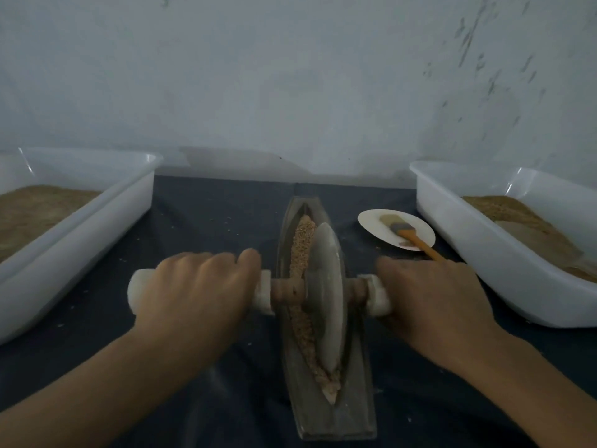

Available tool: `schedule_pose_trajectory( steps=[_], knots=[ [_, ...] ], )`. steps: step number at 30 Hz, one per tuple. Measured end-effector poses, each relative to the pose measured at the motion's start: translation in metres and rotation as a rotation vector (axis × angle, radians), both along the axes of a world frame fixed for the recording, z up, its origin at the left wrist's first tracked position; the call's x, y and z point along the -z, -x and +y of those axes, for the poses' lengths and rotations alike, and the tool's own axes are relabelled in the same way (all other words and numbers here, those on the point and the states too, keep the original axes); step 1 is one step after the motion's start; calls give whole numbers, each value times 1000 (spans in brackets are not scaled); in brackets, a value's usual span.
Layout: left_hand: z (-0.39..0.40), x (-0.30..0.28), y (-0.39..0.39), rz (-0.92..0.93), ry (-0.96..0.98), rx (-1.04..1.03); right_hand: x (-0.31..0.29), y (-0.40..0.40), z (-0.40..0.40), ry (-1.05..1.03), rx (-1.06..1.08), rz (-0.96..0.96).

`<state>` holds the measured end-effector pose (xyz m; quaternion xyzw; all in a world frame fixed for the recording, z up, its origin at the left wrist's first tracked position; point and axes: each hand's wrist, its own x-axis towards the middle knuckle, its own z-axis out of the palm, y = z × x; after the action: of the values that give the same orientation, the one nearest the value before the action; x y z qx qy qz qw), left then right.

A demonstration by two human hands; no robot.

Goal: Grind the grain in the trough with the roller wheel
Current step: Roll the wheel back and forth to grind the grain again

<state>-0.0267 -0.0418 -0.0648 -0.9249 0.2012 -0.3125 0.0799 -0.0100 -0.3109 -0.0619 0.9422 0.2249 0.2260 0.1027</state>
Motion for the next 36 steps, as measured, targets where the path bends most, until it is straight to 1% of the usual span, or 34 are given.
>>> schedule_pose_trajectory(
  steps=[2,3,5,6,8,12,14,16,18,19,21,23,24,26,28,31,32,34,36],
  knots=[
    [-1,3,-9,74,-11,-83,-3,-6,1,-5,-21,-50],
    [-2,6,-20,73,-29,-149,-3,-14,2,-9,-10,-92],
    [-5,11,-47,93,20,-242,-2,-40,10,41,57,-136],
    [-6,11,-62,110,64,-257,0,-56,14,81,81,-162],
    [-6,10,-92,158,137,-259,-2,-91,21,48,112,-153],
    [-9,0,-126,206,146,-263,-13,-121,30,6,137,-142],
    [-12,-4,-119,212,120,-266,-10,-112,30,-21,158,-123],
    [-12,-5,-97,203,97,-252,-3,-90,24,5,153,-104],
    [-9,-3,-64,184,32,-228,2,-58,15,45,91,-133],
    [-7,-3,-47,136,-20,-192,2,-40,11,30,49,-147],
    [-6,-9,-19,31,-120,-92,2,-14,2,-11,18,-73],
    [-4,-13,-8,-38,-98,5,6,-4,-5,-25,39,50],
    [-6,-13,-11,-29,-92,-2,8,-6,-6,-20,75,112],
    [-12,-13,-26,-4,-155,-106,10,-17,-3,-48,108,123],
    [-15,-7,-57,8,-135,-180,10,-35,3,-76,113,70],
    [-13,-7,-97,129,-8,-223,11,-75,9,-59,89,-73],
    [-13,-9,-107,149,11,-237,8,-88,12,-59,114,-74],
    [-15,-12,-119,159,32,-250,4,-107,17,-91,171,-16],
    [-18,-13,-116,146,21,-250,3,-111,21,-104,198,21]
  ],
)
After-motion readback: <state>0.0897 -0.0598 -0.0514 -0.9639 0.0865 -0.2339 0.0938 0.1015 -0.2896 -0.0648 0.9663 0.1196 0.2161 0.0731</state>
